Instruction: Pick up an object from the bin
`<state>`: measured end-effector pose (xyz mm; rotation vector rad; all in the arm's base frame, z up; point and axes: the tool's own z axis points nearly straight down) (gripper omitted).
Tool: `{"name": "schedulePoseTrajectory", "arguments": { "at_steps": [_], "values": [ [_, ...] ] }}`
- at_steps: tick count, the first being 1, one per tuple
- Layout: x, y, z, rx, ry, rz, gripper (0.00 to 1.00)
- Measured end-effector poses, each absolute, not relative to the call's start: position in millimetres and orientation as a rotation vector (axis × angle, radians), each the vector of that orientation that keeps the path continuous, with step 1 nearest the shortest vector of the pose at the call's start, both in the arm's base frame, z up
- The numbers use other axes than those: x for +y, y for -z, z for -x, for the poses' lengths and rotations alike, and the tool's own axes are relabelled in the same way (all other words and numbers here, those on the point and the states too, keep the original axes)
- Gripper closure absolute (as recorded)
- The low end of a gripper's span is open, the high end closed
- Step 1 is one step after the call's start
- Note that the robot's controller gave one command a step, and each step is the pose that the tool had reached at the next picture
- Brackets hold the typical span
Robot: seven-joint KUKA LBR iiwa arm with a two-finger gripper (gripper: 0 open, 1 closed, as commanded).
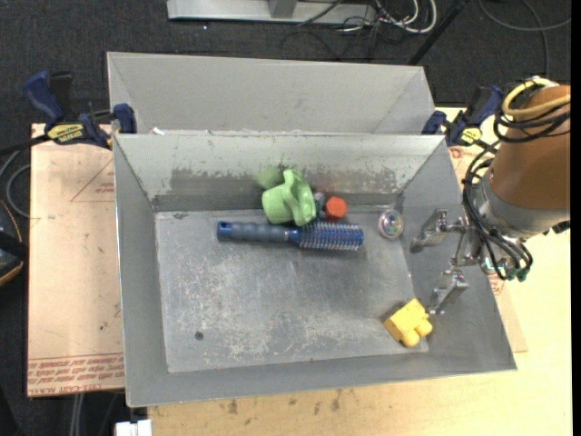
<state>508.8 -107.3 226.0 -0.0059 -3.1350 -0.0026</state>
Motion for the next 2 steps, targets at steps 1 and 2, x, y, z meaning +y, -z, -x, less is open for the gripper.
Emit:
{"name": "schedulePoseTrajectory", "arguments": {
  "at_steps": [1,2],
  "values": [
    [-142,-76,-487.6,-3.120,-0.007,-0.522,0.00],
    [-139,-101,-495.2,-3.048,-0.001,-0.778,0.00]
  ]
}}
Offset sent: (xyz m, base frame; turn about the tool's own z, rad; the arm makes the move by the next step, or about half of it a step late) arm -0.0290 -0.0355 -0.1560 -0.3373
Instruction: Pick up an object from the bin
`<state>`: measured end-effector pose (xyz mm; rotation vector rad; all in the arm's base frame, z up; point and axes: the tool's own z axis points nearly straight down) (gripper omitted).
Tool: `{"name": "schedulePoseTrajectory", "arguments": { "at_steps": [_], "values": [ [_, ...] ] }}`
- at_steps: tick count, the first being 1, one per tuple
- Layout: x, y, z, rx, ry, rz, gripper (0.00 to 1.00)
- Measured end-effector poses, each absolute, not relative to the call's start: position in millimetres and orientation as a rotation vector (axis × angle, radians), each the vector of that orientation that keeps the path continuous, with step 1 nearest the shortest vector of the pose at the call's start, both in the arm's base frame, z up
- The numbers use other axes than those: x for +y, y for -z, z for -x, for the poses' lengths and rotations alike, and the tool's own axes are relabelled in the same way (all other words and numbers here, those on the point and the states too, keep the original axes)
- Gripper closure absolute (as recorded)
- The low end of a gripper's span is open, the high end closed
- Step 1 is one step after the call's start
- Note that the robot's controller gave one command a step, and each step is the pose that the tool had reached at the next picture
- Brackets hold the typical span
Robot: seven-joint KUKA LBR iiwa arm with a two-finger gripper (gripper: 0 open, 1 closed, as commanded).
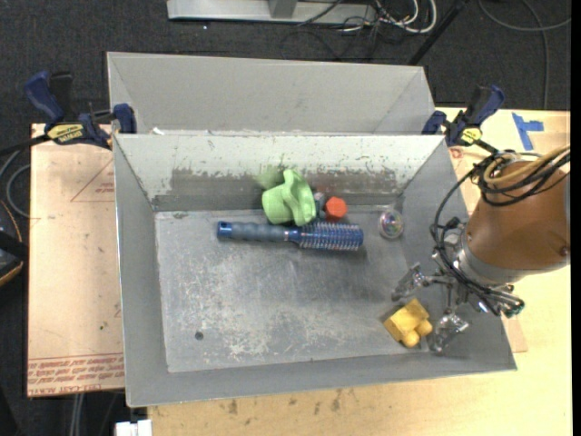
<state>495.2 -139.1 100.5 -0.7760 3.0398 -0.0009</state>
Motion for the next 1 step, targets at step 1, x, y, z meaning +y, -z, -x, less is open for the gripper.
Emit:
{"name": "schedulePoseTrajectory", "arguments": {
  "at_steps": [1],
  "values": [
    [-143.1,-99.7,-496.4,2.955,-0.001,1.059,0.00]
  ]
}}
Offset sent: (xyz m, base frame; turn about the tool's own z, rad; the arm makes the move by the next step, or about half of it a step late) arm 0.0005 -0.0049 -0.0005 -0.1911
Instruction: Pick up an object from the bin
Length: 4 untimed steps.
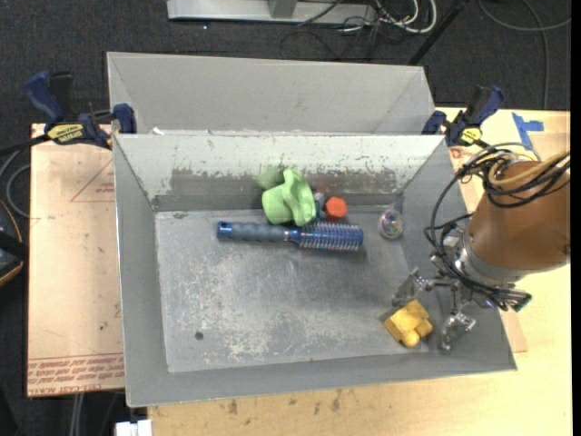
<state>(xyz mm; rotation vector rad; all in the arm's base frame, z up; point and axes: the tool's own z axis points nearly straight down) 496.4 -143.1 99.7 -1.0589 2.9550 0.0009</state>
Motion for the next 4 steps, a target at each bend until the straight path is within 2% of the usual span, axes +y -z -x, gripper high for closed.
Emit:
{"name": "schedulePoseTrajectory", "arguments": {
  "at_steps": [1,2,3,4],
  "values": [
    [-128,-74,-503.2,2.837,-0.018,1.345,0.00],
    [-125,-75,-504.0,2.839,-0.008,1.345,0.00],
    [-126,-77,-505.9,2.834,-0.001,1.344,1.00],
    [-125,-132,-507.7,2.835,0.004,1.339,1.00]
  ]
}}
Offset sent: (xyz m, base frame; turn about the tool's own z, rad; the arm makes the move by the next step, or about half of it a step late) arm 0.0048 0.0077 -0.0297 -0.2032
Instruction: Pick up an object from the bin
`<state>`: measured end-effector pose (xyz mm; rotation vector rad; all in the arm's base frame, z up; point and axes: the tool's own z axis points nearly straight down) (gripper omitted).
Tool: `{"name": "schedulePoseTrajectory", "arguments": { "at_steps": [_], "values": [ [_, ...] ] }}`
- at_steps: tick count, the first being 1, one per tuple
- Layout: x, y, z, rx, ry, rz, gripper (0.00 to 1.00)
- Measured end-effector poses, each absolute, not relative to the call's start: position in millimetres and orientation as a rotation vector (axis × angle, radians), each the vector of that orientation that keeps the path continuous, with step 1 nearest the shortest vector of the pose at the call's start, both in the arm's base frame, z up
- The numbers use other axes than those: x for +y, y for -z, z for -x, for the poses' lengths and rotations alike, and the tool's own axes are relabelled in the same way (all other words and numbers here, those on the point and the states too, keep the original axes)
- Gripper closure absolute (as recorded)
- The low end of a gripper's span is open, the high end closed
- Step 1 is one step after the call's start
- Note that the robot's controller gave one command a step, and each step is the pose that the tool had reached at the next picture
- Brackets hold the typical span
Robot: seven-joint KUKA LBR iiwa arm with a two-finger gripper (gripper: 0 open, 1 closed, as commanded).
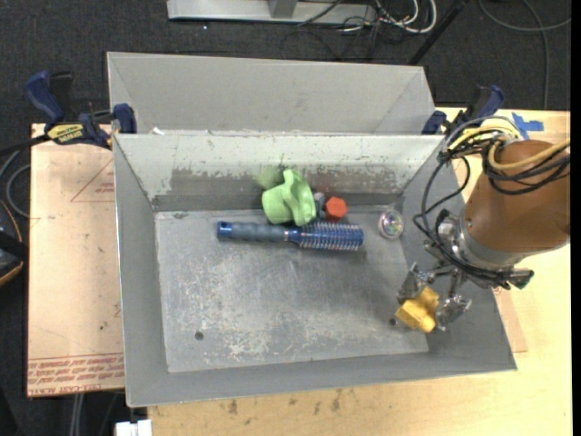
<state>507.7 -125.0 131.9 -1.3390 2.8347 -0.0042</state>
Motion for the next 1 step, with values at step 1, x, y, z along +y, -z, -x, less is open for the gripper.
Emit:
{"name": "schedulePoseTrajectory", "arguments": {
  "at_steps": [1],
  "values": [
    [-123.8,-152.1,-508.9,2.838,0.002,1.336,1.00]
  ]
}}
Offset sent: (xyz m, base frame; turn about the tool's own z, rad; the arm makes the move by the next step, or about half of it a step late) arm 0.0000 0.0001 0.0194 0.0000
